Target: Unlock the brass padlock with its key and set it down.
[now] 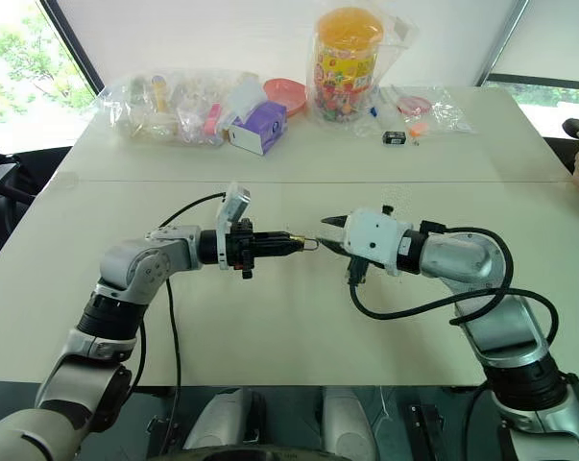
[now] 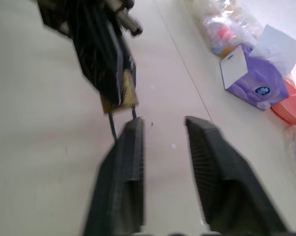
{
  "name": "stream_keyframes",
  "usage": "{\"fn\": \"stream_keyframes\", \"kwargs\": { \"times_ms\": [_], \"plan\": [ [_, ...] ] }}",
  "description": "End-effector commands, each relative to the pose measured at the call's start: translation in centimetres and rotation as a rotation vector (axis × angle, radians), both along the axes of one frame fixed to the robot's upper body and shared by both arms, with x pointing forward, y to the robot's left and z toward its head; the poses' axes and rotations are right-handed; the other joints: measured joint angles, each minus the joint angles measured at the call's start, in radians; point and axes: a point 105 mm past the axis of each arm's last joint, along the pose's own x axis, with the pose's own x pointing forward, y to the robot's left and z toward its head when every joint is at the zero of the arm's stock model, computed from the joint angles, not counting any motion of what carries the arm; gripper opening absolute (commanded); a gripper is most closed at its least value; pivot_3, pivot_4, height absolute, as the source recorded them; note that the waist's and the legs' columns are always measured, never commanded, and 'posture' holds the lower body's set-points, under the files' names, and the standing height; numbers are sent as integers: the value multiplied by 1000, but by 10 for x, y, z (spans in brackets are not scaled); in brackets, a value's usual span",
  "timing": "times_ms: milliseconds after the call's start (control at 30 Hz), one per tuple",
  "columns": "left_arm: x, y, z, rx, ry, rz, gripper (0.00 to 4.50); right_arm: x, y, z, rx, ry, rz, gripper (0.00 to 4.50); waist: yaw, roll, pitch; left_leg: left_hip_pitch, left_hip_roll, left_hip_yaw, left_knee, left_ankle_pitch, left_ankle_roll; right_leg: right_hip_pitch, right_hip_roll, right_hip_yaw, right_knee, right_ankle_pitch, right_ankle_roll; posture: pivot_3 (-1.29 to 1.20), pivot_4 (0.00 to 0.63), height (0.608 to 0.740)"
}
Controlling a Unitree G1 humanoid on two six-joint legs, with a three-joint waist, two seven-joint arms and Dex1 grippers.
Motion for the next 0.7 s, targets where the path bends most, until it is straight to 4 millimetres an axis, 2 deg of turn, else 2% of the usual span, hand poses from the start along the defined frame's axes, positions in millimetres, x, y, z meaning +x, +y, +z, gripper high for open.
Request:
{"fn": "stream_keyframes", "kwargs": {
  "times_ms": [33,267,500,700],
  "plan": [
    [-3,-5,16,-33,-55,-39,6,-1,8,14,62,-32,-1,19,0,0,0,0,0,0,0,0,0,0,0,0,0,0,0,0,150,735],
    [-3,-6,30,-84,-49,-53,6,6,14,1,94,4,-31,19,1,0,0,0,-1,0,0,0,0,0,0,0,0,0,0,0,150,735],
    [-6,-5,38,-108,-50,-64,6,10,11,-21,27,9,-42,19,0,0,0,0,-1,0,0,0,0,0,0,0,0,0,0,0,150,735],
    [-3,-3,38,-105,-56,-48,6,12,7,-25,21,7,-54,19,0,0,0,0,-1,0,0,0,0,0,0,0,0,0,0,0,150,735]
  ]
}}
